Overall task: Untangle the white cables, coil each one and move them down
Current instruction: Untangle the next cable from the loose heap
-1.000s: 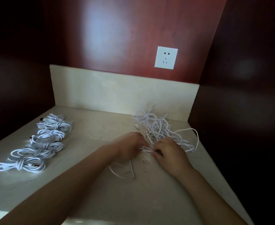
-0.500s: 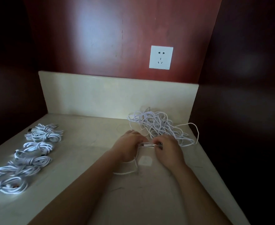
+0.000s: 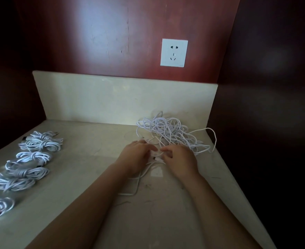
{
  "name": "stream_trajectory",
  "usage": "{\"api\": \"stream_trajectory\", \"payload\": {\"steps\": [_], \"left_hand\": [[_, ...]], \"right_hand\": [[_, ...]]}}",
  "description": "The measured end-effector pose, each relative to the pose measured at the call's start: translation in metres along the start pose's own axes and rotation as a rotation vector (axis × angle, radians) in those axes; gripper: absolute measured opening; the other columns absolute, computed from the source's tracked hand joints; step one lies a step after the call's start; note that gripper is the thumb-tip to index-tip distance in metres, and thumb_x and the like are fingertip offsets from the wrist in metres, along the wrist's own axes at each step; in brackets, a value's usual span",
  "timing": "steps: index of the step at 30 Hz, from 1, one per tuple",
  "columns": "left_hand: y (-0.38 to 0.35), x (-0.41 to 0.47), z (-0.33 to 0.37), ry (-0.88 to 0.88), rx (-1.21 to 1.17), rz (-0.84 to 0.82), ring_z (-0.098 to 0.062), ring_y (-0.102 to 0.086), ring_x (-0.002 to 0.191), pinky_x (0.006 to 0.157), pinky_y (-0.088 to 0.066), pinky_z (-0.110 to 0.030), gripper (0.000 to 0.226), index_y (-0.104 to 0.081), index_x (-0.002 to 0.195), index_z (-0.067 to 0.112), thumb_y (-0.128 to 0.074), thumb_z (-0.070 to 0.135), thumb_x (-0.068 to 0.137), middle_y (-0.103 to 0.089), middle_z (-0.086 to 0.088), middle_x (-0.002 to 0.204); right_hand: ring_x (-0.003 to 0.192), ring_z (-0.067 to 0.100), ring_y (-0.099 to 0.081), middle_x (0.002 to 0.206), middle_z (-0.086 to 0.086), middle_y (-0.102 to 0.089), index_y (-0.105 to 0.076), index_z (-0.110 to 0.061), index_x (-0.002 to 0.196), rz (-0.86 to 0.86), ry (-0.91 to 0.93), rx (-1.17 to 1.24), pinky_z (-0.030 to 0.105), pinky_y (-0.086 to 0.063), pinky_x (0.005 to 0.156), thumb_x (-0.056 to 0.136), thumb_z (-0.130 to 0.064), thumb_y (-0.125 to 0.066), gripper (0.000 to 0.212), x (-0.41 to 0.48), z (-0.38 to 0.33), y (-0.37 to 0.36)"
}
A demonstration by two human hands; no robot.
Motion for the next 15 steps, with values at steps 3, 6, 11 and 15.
{"api": "stream_trajectory", "payload": {"steps": [3, 6, 11, 15], "left_hand": [[0.002, 0.001, -0.001, 0.056, -0.197, 0.082, -0.021, -0.062, 0.106, 0.093, -0.045, -0.029, 0.035, -0.07, 0.115, 0.025, -0.052, 0.005, 0.092, -0.066, -0.004, 0.112], [0.006, 0.0, -0.002, 0.09, -0.477, 0.136, -0.015, -0.063, 0.101, 0.091, -0.046, -0.026, 0.033, -0.071, 0.103, 0.025, -0.05, 0.001, 0.094, -0.07, 0.001, 0.106], [0.014, -0.004, -0.007, 0.194, -0.777, 0.266, -0.013, -0.063, 0.085, 0.077, -0.051, -0.017, 0.041, -0.067, 0.092, 0.027, -0.042, -0.005, 0.097, -0.069, -0.001, 0.09], [0.027, -0.008, -0.016, 0.19, -0.544, 0.375, -0.008, -0.061, 0.09, 0.087, -0.05, -0.027, 0.037, -0.068, 0.09, 0.034, -0.05, 0.003, 0.095, -0.064, 0.007, 0.097]], "right_hand": [[0.11, 0.018, -0.061, 0.11, -0.004, -0.073, -0.071, -0.035, 0.116, -0.025, 0.022, -0.026, 0.031, -0.045, 0.099, 0.087, -0.029, -0.061, 0.031, -0.002, -0.002, 0.002], [0.107, 0.018, -0.058, 0.103, -0.005, -0.073, -0.074, -0.034, 0.108, 0.019, 0.077, -0.061, 0.029, -0.043, 0.094, 0.087, -0.031, -0.064, 0.024, -0.003, -0.006, 0.006], [0.095, 0.022, -0.053, 0.086, -0.005, -0.061, -0.075, -0.028, 0.087, 0.22, 0.203, -0.108, 0.038, -0.045, 0.086, 0.083, -0.029, -0.069, 0.007, -0.005, -0.013, 0.009], [0.092, 0.017, -0.052, 0.085, -0.012, -0.065, -0.072, -0.029, 0.085, 0.432, 0.272, -0.145, 0.031, -0.032, 0.085, 0.085, -0.034, -0.062, 0.011, -0.008, -0.02, 0.018]]}}
Point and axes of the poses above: each hand's wrist, its own x-axis towards the middle knuckle, its own y-axis out of the back of the hand, z = x × y, the point moved 3 cm from there along x, towards the middle knuckle
